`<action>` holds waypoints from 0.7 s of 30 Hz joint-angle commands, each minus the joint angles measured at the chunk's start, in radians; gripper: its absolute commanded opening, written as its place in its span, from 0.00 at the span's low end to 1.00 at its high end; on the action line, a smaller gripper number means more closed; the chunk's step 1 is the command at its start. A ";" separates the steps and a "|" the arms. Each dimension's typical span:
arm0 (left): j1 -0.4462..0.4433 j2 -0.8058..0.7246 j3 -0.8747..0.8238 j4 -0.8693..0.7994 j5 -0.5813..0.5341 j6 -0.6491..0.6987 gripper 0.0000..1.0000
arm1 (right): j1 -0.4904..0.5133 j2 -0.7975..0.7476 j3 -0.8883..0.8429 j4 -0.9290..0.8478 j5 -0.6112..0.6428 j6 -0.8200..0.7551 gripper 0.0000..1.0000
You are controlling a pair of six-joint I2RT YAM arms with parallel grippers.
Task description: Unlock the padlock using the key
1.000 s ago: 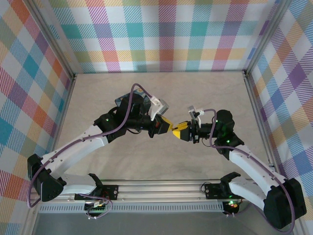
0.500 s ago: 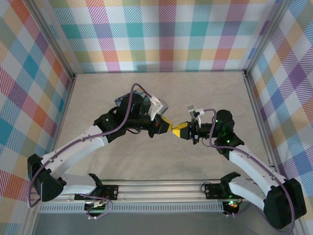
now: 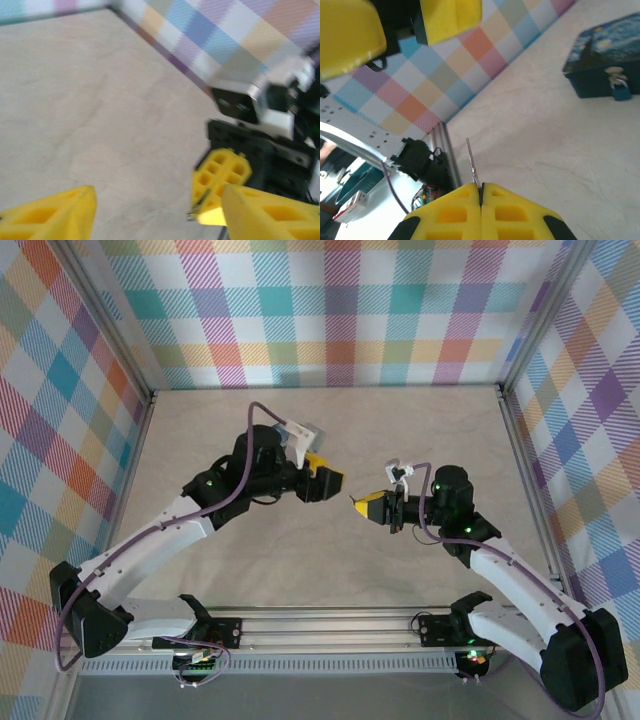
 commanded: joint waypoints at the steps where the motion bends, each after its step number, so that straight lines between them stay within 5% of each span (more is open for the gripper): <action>1: 0.065 -0.007 -0.024 -0.002 -0.147 -0.107 0.73 | 0.009 -0.011 0.022 -0.084 0.114 -0.011 0.01; 9: 0.192 0.120 0.002 -0.045 -0.222 -0.163 0.86 | 0.008 0.012 -0.001 -0.157 0.298 0.075 0.00; 12: 0.210 0.191 0.038 -0.062 -0.278 -0.163 1.00 | 0.008 0.028 -0.015 -0.152 0.316 0.112 0.00; 21: 0.231 0.426 0.207 -0.107 -0.320 -0.120 1.00 | 0.008 0.029 -0.025 -0.205 0.371 0.129 0.00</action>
